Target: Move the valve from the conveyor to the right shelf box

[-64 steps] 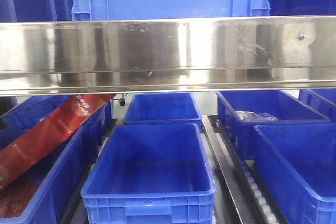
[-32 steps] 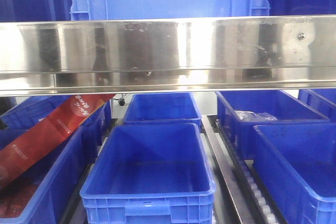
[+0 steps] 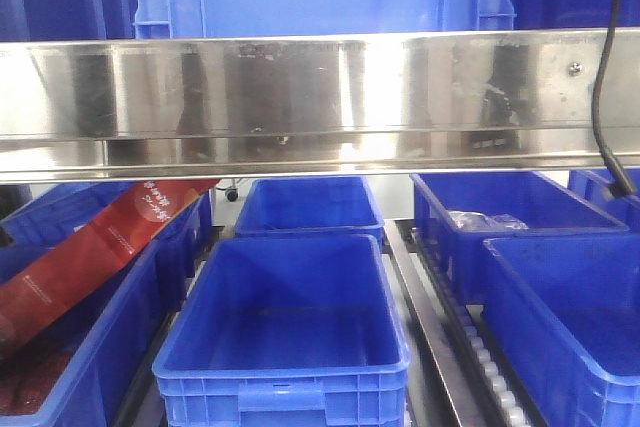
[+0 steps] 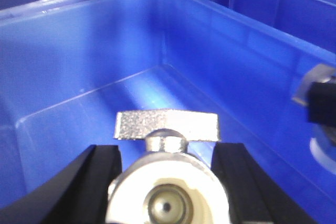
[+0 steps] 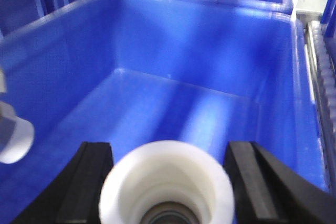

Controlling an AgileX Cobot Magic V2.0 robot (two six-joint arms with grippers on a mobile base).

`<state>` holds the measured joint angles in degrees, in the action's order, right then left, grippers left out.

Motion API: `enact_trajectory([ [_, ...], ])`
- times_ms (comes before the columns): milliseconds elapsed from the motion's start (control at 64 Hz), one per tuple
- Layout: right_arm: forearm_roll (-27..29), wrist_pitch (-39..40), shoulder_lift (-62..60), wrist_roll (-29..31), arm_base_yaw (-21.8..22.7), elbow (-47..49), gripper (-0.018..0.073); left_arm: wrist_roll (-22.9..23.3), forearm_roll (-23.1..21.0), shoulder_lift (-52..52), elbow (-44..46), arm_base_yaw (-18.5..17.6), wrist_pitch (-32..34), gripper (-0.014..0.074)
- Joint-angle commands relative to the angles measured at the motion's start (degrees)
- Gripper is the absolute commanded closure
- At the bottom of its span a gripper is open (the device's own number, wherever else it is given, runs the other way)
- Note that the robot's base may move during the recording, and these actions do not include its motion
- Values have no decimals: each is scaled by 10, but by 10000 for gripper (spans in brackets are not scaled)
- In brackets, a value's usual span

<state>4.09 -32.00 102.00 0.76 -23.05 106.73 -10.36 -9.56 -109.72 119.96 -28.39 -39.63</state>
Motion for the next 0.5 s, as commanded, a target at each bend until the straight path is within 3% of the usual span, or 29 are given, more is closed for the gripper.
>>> enact_trajectory([
  [0,-3,37,-12,2,-1,10,312,5,-9,8,10,-3,13,140],
  [78,-3,40,-12,2,-1,11,220,5,-9,8,10,-3,13,77],
  [172,-3,40,-12,2,-1,11,176,5,-9,8,10,-3,14,80],
  [406,-3,37,-13,2,-1,13,188,5,-9,8,10,-3,14,83],
  [469,-3,37,-18,2,-1,13,242,5,-9,8,10,-3,14,127],
  [484,-3,37,-19,2,-1,13,270,5,-9,8,10,-3,12,171],
])
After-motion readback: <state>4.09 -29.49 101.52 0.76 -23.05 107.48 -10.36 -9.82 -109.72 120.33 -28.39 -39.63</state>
